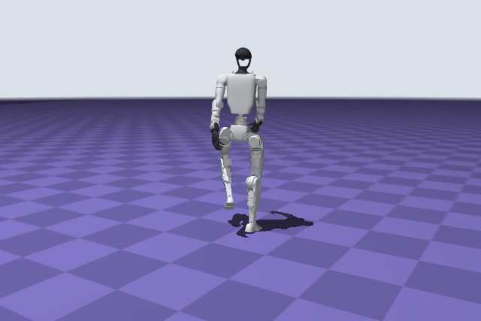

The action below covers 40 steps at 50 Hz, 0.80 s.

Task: In place motions

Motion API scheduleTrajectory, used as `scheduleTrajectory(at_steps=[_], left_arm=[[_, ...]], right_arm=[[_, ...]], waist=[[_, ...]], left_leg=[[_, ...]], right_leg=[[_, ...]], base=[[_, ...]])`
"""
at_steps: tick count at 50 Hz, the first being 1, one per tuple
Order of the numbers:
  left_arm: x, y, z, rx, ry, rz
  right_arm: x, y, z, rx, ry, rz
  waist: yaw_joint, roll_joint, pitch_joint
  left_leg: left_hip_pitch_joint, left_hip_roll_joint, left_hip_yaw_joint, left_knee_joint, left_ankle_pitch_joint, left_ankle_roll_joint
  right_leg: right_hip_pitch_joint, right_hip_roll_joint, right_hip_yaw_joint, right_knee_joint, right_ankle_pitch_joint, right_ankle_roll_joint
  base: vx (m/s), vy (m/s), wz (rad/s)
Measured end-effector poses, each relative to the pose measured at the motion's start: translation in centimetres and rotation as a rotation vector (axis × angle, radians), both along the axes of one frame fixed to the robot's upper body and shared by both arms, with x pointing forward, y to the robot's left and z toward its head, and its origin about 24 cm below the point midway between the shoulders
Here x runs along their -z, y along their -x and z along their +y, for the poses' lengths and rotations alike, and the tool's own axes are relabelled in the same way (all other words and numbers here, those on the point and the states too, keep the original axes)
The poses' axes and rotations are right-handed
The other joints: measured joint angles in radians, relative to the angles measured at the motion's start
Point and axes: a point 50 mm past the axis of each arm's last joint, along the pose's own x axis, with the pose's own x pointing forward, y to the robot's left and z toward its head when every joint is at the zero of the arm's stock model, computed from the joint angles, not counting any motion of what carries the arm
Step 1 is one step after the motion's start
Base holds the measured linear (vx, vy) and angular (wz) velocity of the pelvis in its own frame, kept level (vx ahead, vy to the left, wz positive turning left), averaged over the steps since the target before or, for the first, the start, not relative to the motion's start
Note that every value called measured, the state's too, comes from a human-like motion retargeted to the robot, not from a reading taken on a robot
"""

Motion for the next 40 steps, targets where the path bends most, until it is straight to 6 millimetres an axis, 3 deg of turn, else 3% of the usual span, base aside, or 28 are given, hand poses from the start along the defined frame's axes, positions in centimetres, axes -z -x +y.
scheduleTrajectory(at_steps=[3,5,7,8,10,12,13,15,17,18,19,20,22,25,28,30,33,35,36,37,38,40], left_arm=[[1.0,-2.1,0.3,0.045,-0.01,-0.055],[1.8,-4.1,0.9,0.119,-0.021,-0.111],[2.7,-6.8,2.0,0.229,-0.065,-0.173],[3.1,-8.3,2.6,0.296,-0.099,-0.206],[3.8,-12.1,3.9,0.423,-0.156,-0.295],[4.3,-18.0,4.6,0.516,-0.149,-0.448],[4.1,-22.1,4.8,0.558,-0.138,-0.555],[2.8,-30.4,4.2,0.632,-0.146,-0.794],[0.1,-37.6,3.6,0.681,-0.173,-1.046],[-1.5,-40.6,3.5,0.708,-0.181,-1.157],[-3.1,-42.8,3.8,0.731,-0.207,-1.245],[-4.6,-44.7,4.3,0.751,-0.246,-1.321],[-5.8,-46.1,4.8,0.757,-0.37,-1.367],[-6.9,-47.2,3.6,0.723,-0.489,-1.451],[-7.2,-47.3,3.2,0.692,-0.449,-1.51],[-5.6,-45.7,2.8,0.712,-0.356,-1.462],[-1.6,-40.5,2.3,0.726,-0.223,-1.269],[1.0,-35.7,2.1,0.704,-0.159,-1.109],[2.2,-32.8,1.9,0.677,-0.139,-1.024],[3.2,-29.8,1.8,0.645,-0.122,-0.936],[3.9,-26.6,1.9,0.601,-0.115,-0.844],[4.6,-20.4,2.4,0.525,-0.11,-0.66]], right_arm=[[3.5,4.1,-1.1,0.046,0.017,0.163],[6.1,8.2,-2.3,0.08,0.049,0.308],[8.6,13.5,-4.1,0.131,0.114,0.493],[9.6,16.6,-5.2,0.165,0.153,0.596],[10.7,23.2,-7.7,0.238,0.24,0.817],[10.4,28.9,-10.3,0.314,0.315,1.042],[10.0,30.9,-11.2,0.357,0.327,1.133],[9.3,34.0,-12.7,0.461,0.338,1.247],[8.4,37.1,-14.4,0.575,0.378,1.318],[7.7,38.9,-15.1,0.63,0.401,1.362],[7.1,40.4,-15.5,0.672,0.428,1.4],[6.6,41.6,-15.9,0.706,0.459,1.436],[5.4,44.2,-16.3,0.772,0.548,1.491],[4.6,46.6,-15.5,0.889,0.529,1.52],[5.0,46.3,-14.5,0.916,0.415,1.523],[5.3,45.7,-14.1,0.902,0.389,1.522],[6.3,43.6,-14.0,0.821,0.4,1.469],[7.3,41.2,-13.7,0.738,0.404,1.406],[7.9,39.6,-13.7,0.689,0.411,1.36],[8.5,37.8,-13.5,0.638,0.423,1.308],[9.0,35.7,-13.3,0.583,0.441,1.245],[10.0,30.3,-12.0,0.482,0.424,1.095]], waist=[[-0.068,0.011,-0.065],[-0.114,0.012,-0.118],[-0.16,0.03,-0.164],[-0.195,0.039,-0.183],[-0.265,0.074,-0.214],[-0.325,0.108,-0.248],[-0.296,0.11,-0.232],[-0.302,0.102,-0.132],[-0.367,0.125,-0.051],[-0.388,0.132,-0.037],[-0.421,0.14,-0.023],[-0.459,0.149,-0.01],[-0.522,0.162,-0.028],[-0.504,0.187,-0.074],[-0.473,0.159,-0.059],[-0.427,0.139,-0.069],[-0.346,0.128,-0.112],[-0.316,0.128,-0.131],[-0.32,0.122,-0.135],[-0.322,0.112,-0.143],[-0.316,0.095,-0.161],[-0.291,0.049,-0.204]], left_leg=[[0.212,-0.068,0.012,-0.258,0.037,-0.019],[0.378,-0.132,0.031,-0.502,0.072,-0.044],[0.561,-0.196,0.042,-0.821,0.021,-0.117],[0.644,-0.222,0.068,-0.965,-0.104,-0.108],[0.74,-0.262,0.076,-1.204,-0.169,-0.077],[0.72,-0.267,0.012,-1.305,-0.103,-0.076],[0.694,-0.238,0.029,-1.308,-0.086,-0.09],[0.693,-0.235,0.006,-1.31,-0.083,-0.075],[0.705,-0.247,-0.051,-1.317,-0.081,-0.046],[0.708,-0.263,-0.063,-1.322,-0.083,-0.031],[0.706,-0.267,-0.079,-1.321,-0.085,-0.022],[0.699,-0.266,-0.097,-1.316,-0.086,-0.015],[0.68,-0.256,-0.122,-1.312,-0.078,-0.017],[0.642,-0.241,-0.119,-1.305,-0.076,-0.022],[0.671,-0.244,-0.089,-1.304,-0.084,-0.033],[0.7,-0.248,-0.049,-1.312,-0.091,-0.045],[0.723,-0.24,0.016,-1.304,-0.114,-0.076],[0.728,-0.226,0.034,-1.261,-0.142,-0.092],[0.716,-0.226,0.027,-1.209,-0.15,-0.093],[0.693,-0.224,0.028,-1.138,-0.141,-0.094],[0.649,-0.22,0.044,-1.028,-0.096,-0.094],[0.468,-0.168,0.068,-0.685,0.086,-0.084]], right_leg=[[0.003,0.008,-0.045,-0.009,-0.023,0.016],[-0.01,0.001,-0.066,0.007,-0.05,0.029],[-0.024,0.016,-0.089,0.046,-0.081,0.029],[-0.029,0.023,-0.117,0.072,-0.094,0.027],[-0.042,0.047,-0.173,0.129,-0.073,0.035],[-0.147,0.013,-0.222,0.299,0.096,0.062],[-0.24,-0.023,-0.208,0.449,0.213,0.072],[-0.408,-0.105,-0.159,0.749,0.399,0.041],[-0.558,-0.183,-0.117,1.017,0.325,0.017],[-0.617,-0.275,-0.146,1.14,0.275,-0.02],[-0.679,-0.307,-0.14,1.223,0.243,-0.031],[-0.743,-0.309,-0.117,1.286,0.219,-0.029],[-0.84,-0.283,-0.091,1.347,0.162,-0.013],[-0.907,-0.264,-0.096,1.356,0.109,-0.005],[-0.809,-0.261,-0.118,1.27,0.093,-0.024],[-0.701,-0.22,-0.119,1.145,0.095,-0.014],[-0.492,-0.094,-0.095,0.821,0.117,0.016],[-0.315,-0.01,-0.067,0.524,0.182,0.058],[-0.215,0.014,-0.089,0.367,0.12,0.082],[-0.131,0.032,-0.123,0.234,0.052,0.08],[-0.083,0.036,-0.184,0.152,-0.029,0.026],[-0.103,0.019,-0.196,0.073,-0.058,-0.018]], base=[[0.24,-0.12,0.72],[0.32,-0.18,0.58],[0.4,-0.24,0.62],[0.37,-0.24,1.03],[0.31,-0.24,1.32],[-0.02,-0.23,0.87],[-0.41,-0.2,-0.07],[-0.53,-0.14,0.41],[-0.27,0.01,1.2],[-0.11,0.11,0.9],[-0.11,0.1,0.76],[-0.06,0.0,0.78],[0.08,-0.11,0.46],[0.02,-0.13,-0.09],[-0.07,-0.11,-0.4],[0.09,-0.05,-0.92],[0.12,0.02,-0.99],[0.08,0.06,-0.31],[0.04,0.09,0.2],[0.02,0.12,0.19],[-0.02,0.13,-0.04],[-0.2,0.06,-0.54]])
